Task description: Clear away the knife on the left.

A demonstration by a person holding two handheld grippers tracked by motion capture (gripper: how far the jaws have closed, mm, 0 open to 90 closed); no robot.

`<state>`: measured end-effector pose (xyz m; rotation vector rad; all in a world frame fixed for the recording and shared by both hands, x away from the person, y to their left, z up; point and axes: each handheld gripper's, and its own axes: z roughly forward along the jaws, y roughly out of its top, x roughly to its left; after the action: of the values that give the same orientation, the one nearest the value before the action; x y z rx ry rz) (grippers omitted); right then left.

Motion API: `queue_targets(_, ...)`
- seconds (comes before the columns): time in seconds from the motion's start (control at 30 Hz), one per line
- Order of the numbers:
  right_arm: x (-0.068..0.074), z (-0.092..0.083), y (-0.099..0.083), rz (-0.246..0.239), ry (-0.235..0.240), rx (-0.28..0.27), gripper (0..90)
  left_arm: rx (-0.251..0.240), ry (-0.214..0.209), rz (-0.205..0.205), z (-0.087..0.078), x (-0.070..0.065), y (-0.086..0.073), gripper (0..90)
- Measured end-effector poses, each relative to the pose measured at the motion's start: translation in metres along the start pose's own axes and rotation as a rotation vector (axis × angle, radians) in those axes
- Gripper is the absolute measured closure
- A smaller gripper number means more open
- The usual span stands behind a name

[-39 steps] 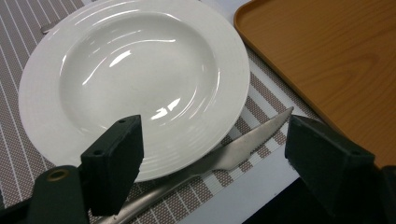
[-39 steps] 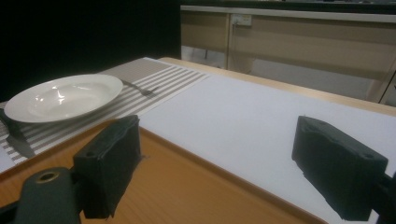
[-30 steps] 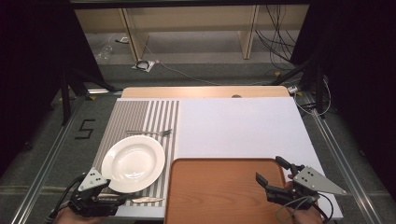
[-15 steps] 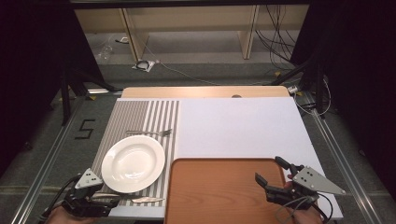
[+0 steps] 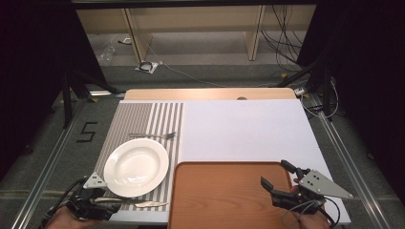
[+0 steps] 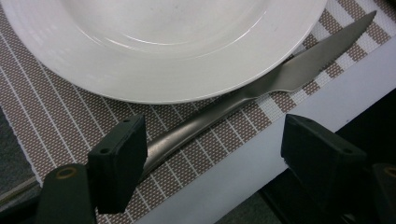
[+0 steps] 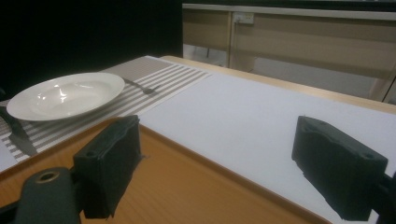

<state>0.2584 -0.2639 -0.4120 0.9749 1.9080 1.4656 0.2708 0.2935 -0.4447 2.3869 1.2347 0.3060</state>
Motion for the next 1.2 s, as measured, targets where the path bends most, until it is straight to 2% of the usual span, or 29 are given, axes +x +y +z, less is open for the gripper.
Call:
queue_targets(0.1, 0.000, -0.001, 0.000, -0.002, -0.001, -0.005, 16.7, 0.020, -0.003, 0.015, 0.003, 0.002, 0.002, 22.6)
queue_targets(0.17, 0.000, -0.001, 0.000, -0.001, -0.002, -0.006, 16.7, 0.022, 0.001, 0.015, 0.006, 0.004, 0.002, 22.9)
queue_targets(0.2, -0.001, -0.001, 0.000, 0.001, -0.004, -0.002, 16.8, 0.032, -0.014, 0.004, 0.008, 0.007, 0.002, 23.1)
queue_targets(0.3, 0.000, 0.000, 0.000, 0.004, -0.002, -0.001, 16.8, 0.052, -0.009, 0.006, 0.012, 0.012, 0.002, 23.7)
queue_targets(0.4, 0.000, 0.000, 0.000, 0.000, 0.000, -0.003, 16.8, 0.060, -0.027, 0.001, 0.014, 0.015, 0.002, 25.1)
queue_targets(0.77, -0.001, 0.000, 0.000, 0.001, -0.001, -0.001, 16.9, 0.119, -0.053, 0.049, 0.028, 0.015, 0.008, 28.8)
queue_targets(1.2, 0.000, 0.000, 0.000, 0.002, 0.000, 0.005, 17.0, 0.142, -0.058, 0.082, 0.033, 0.014, 0.012, 33.9)
